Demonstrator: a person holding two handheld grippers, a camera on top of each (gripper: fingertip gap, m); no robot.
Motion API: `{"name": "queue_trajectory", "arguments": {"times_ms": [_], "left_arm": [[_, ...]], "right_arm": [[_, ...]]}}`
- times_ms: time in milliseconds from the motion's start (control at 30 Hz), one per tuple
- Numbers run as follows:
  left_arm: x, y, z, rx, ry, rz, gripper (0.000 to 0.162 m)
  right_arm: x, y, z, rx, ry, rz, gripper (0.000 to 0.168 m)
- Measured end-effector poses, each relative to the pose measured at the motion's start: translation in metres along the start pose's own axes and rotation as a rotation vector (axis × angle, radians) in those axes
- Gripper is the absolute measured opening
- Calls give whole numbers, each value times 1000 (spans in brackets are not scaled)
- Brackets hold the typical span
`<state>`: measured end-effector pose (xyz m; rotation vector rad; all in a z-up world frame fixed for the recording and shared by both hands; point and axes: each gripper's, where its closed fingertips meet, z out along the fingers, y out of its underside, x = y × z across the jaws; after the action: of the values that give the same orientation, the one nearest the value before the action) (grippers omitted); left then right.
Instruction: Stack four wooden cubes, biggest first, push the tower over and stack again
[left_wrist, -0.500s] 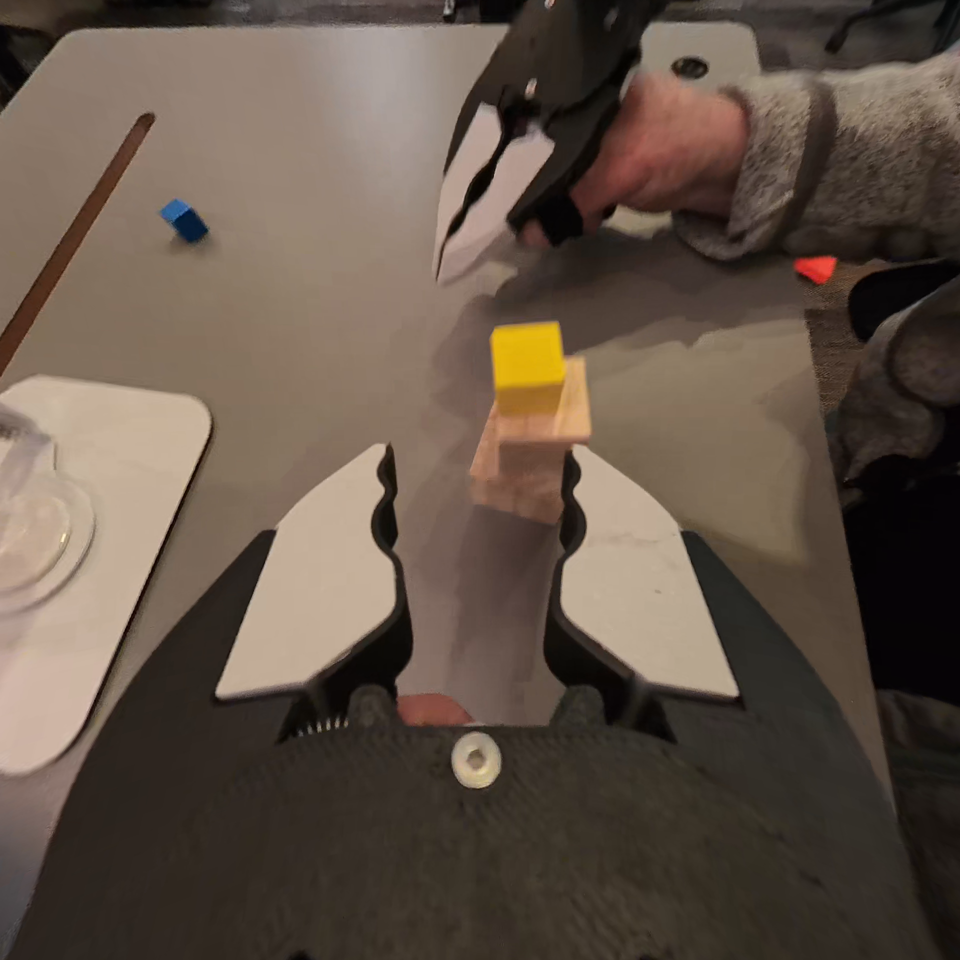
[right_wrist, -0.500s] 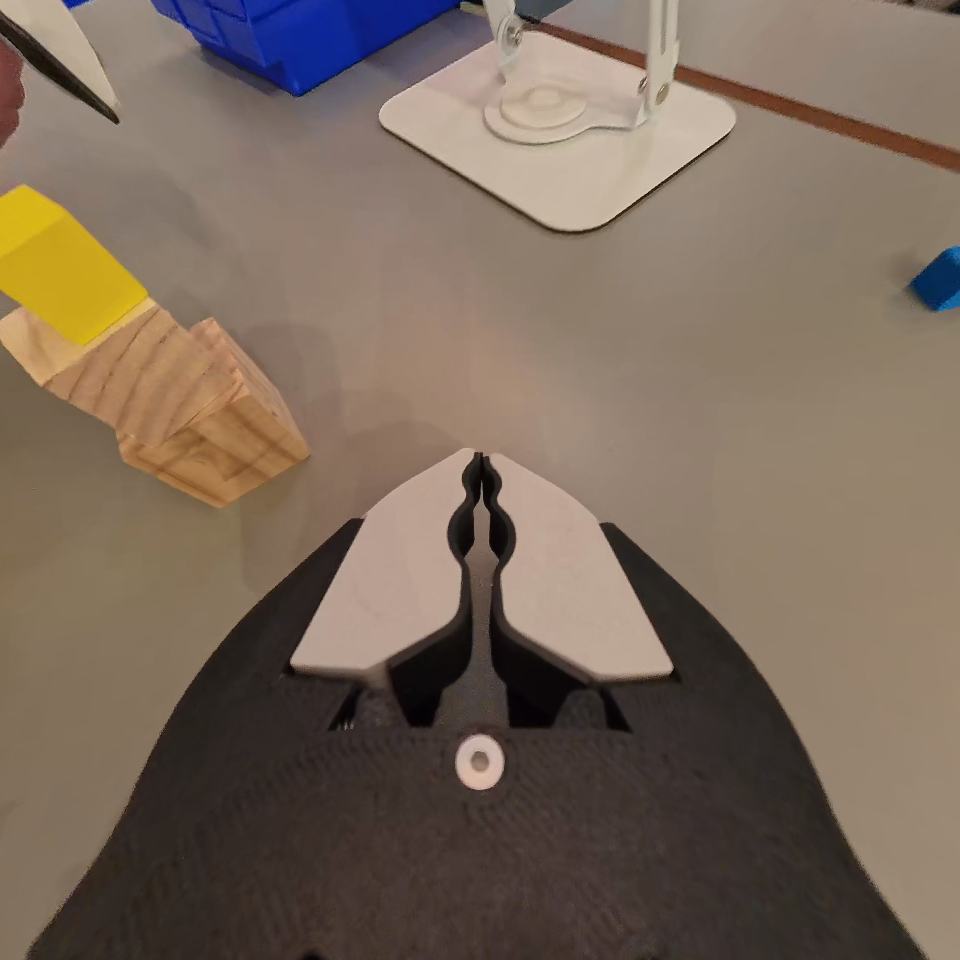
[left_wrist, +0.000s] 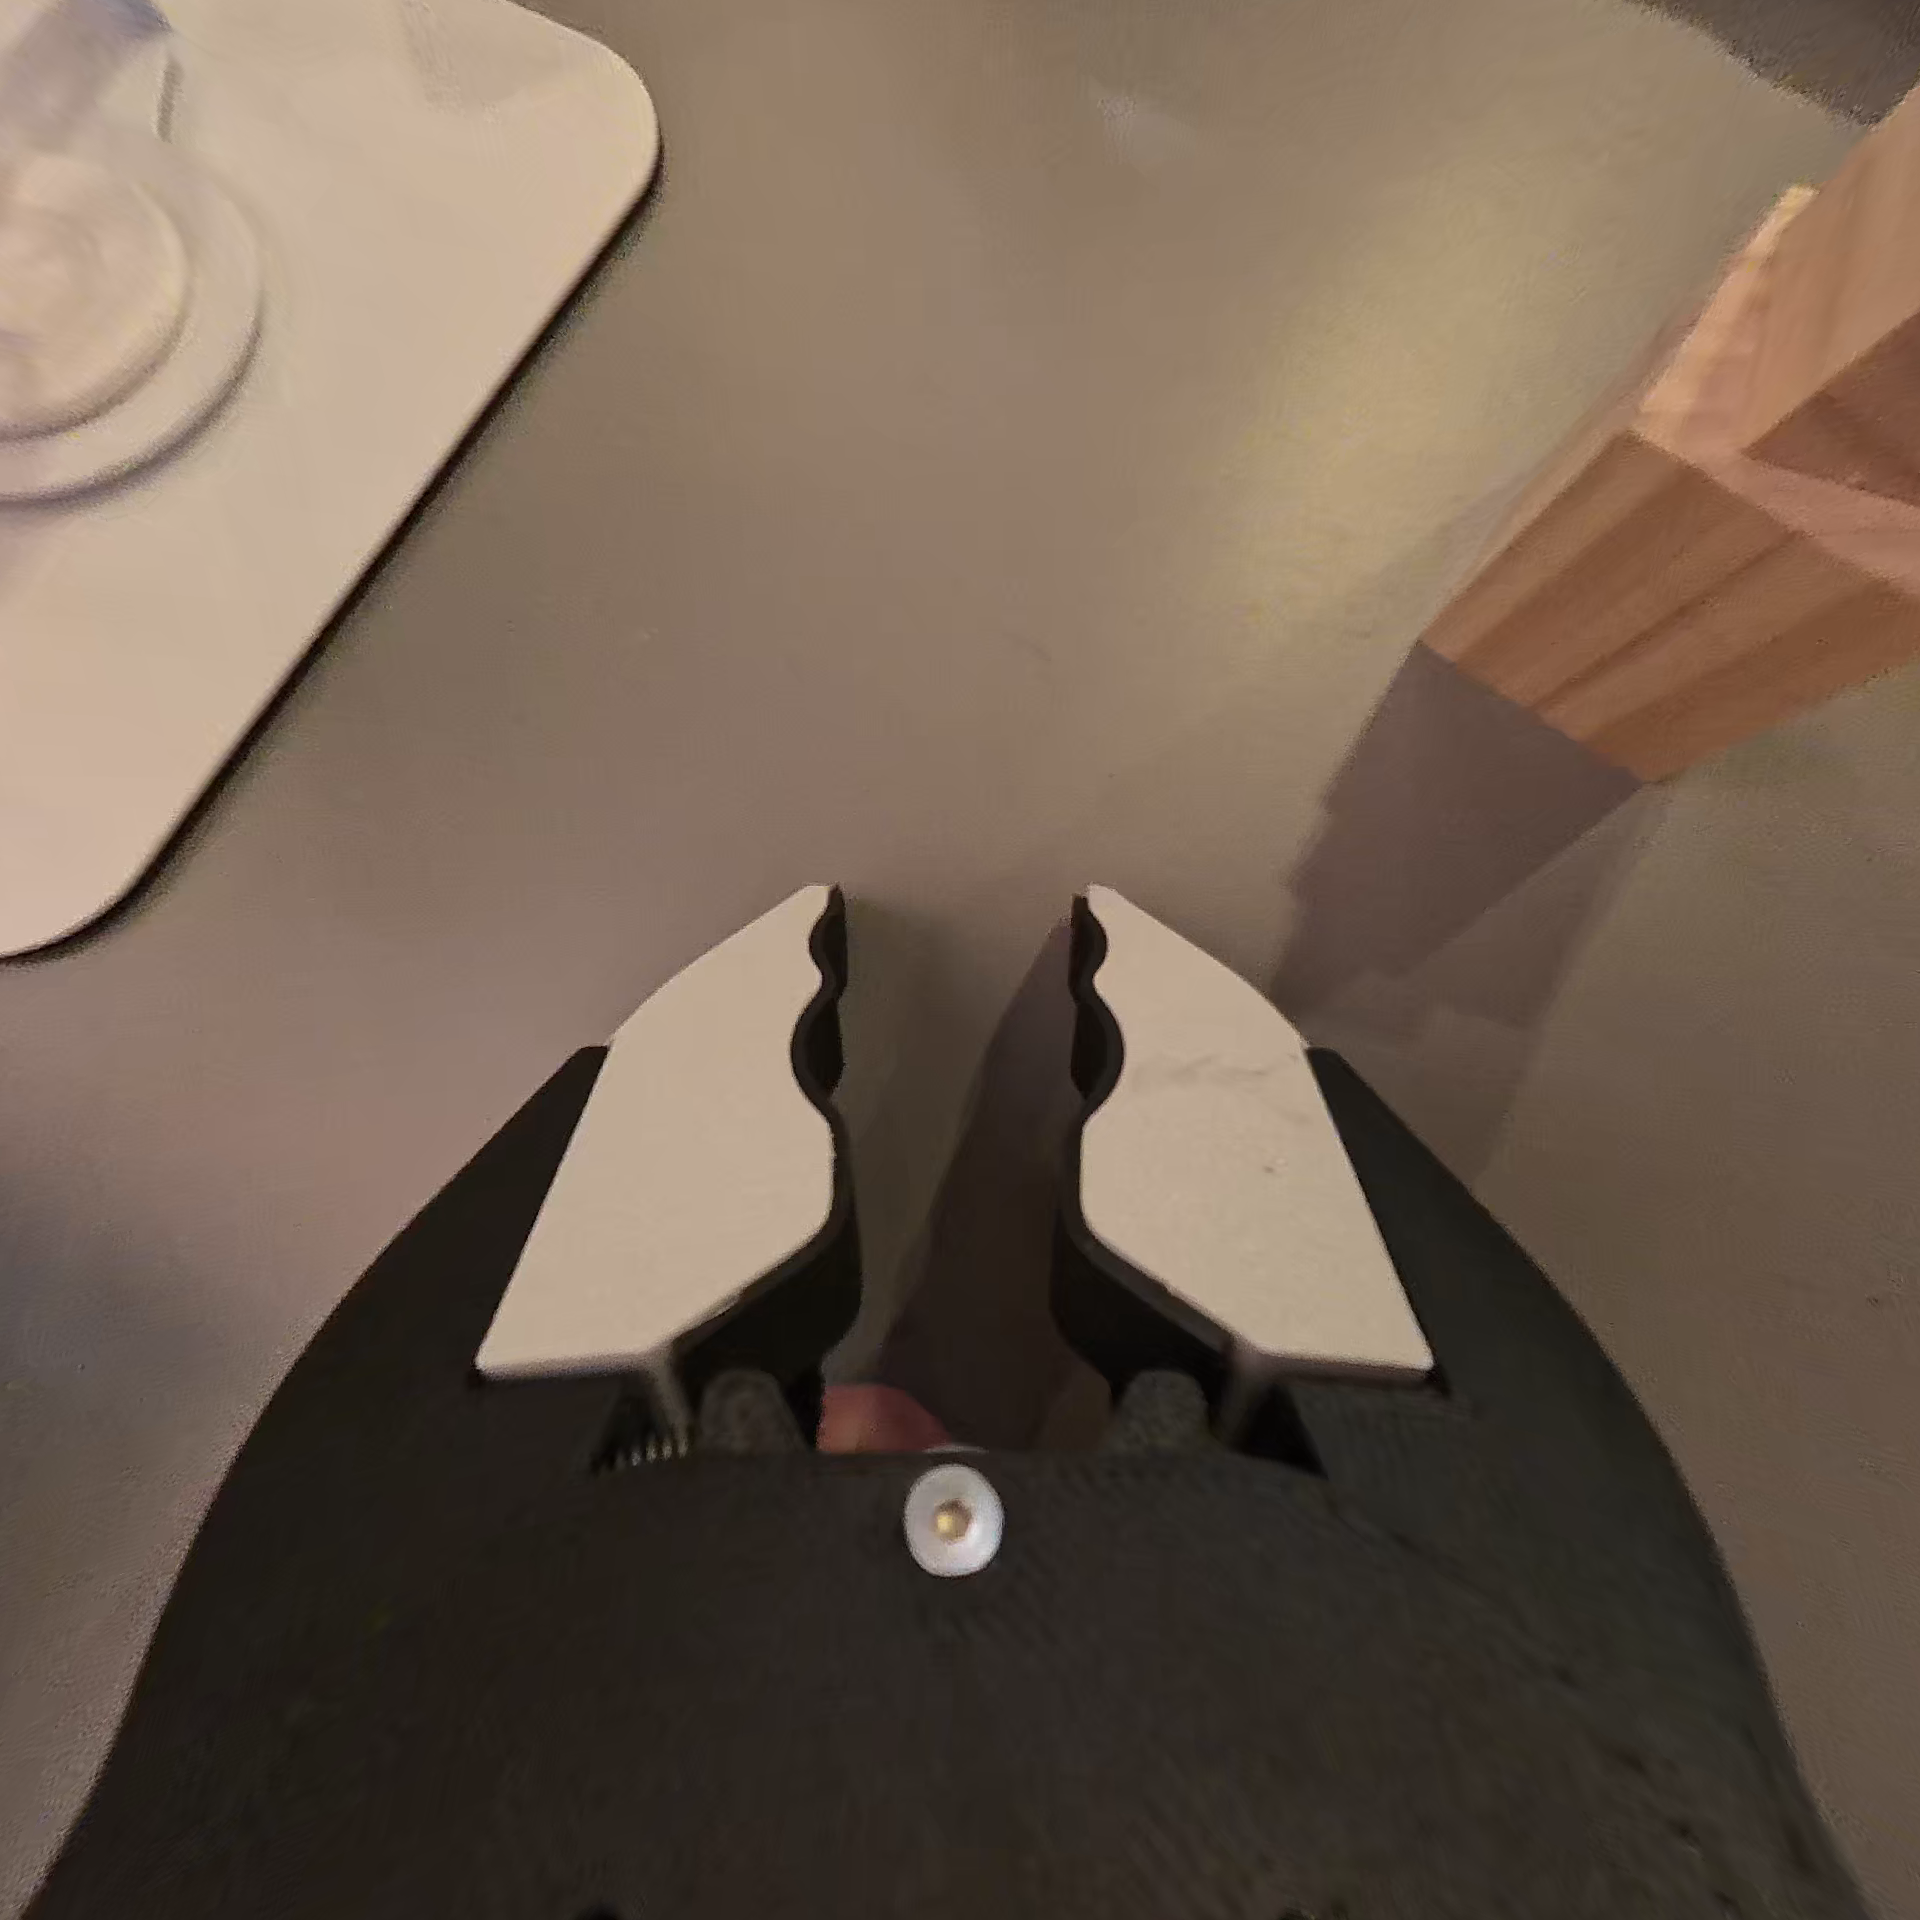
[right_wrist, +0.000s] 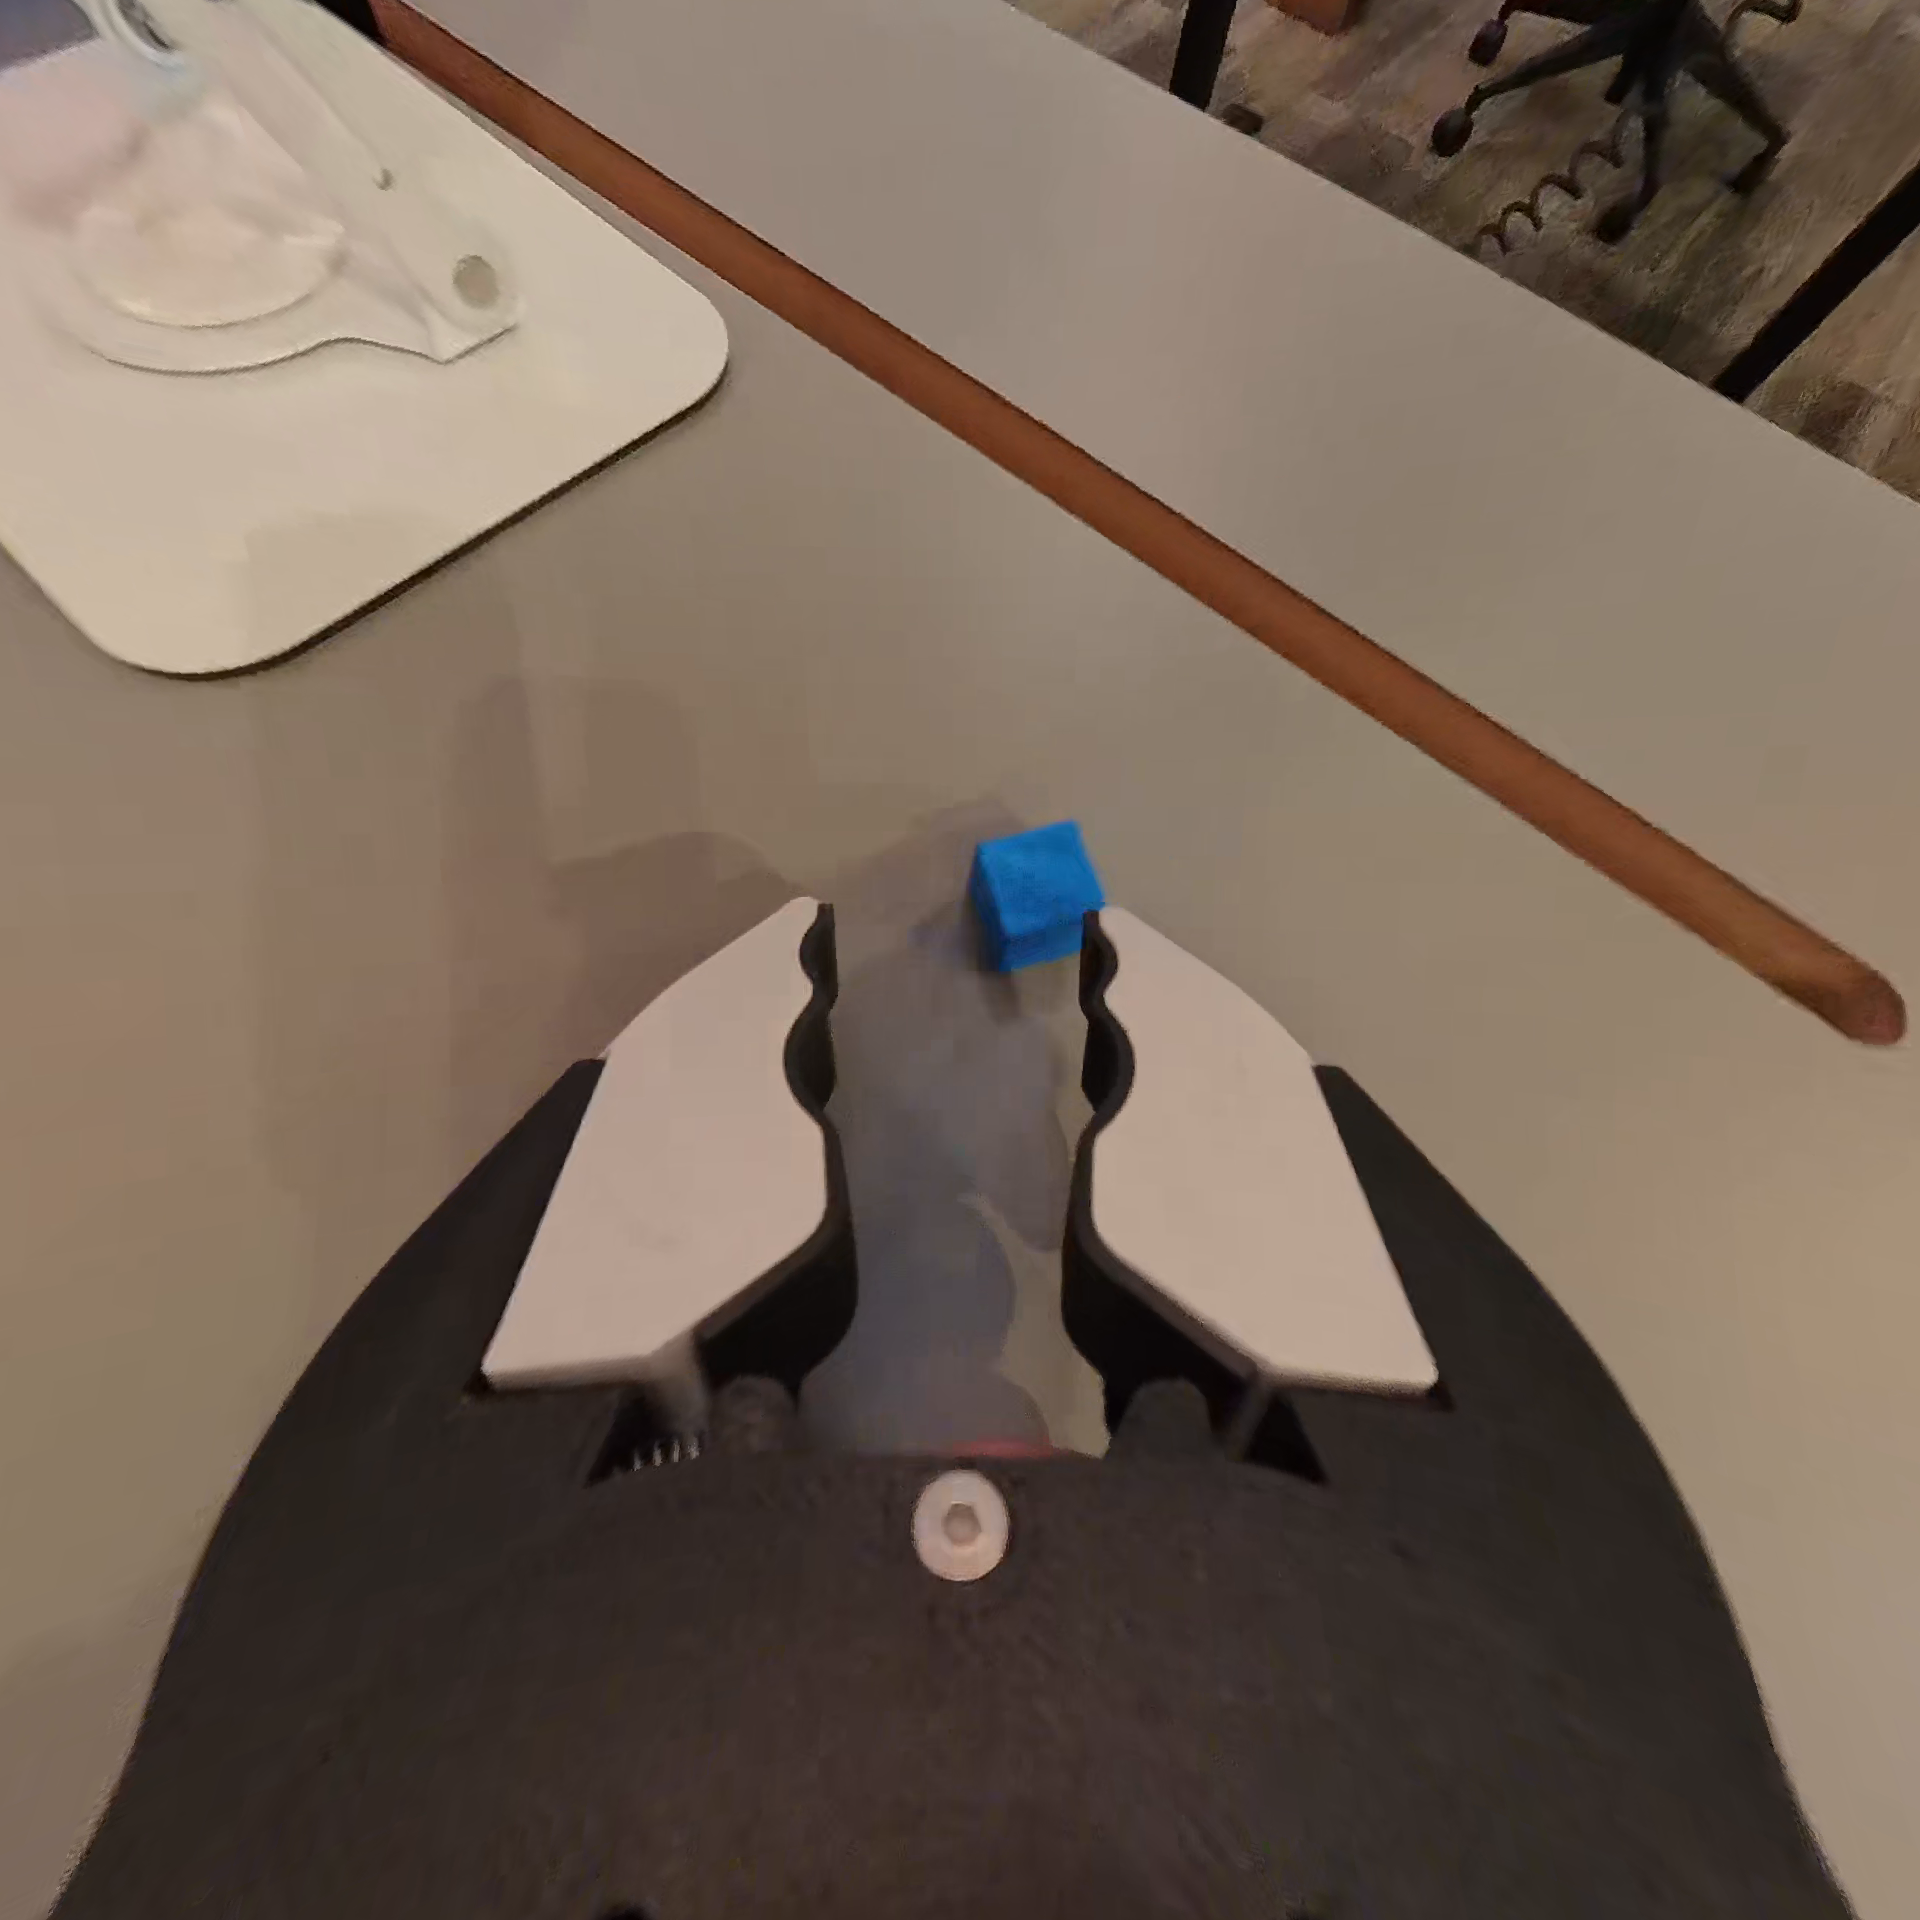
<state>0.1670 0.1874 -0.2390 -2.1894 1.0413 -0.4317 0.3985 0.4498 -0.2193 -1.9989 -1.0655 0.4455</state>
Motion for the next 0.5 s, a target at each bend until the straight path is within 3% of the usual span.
{"name": "queue_trajectory", "arguments": {"times_ms": [33, 100, 133, 267, 367, 433, 500], "left_arm": [[-2, 0, 0, -4, -8, 5, 40], [-2, 1, 1, -6, 3, -4, 39], [-3, 1, 1, -5, 5, -5, 39], [-2, 1, 1, -6, 3, -1, 39], [-3, 1, 1, -5, 4, -3, 39], [-3, 1, 1, -4, 6, -6, 38], [-2, 1, 1, -3, 11, -7, 39]], "right_arm": [[3, 1, 6, -28, -19, 3, 44], [6, 5, 16, -93, -43, 3, 34], [5, 4, 18, -97, -54, -14, 16], [0, -3, 15, -45, -52, -61, 0], [13, -10, 18, -14, -16, 7, 35], [25, -13, 28, -39, 17, 33, 69], [30, -23, 41, -39, 21, 16, 71]]}}
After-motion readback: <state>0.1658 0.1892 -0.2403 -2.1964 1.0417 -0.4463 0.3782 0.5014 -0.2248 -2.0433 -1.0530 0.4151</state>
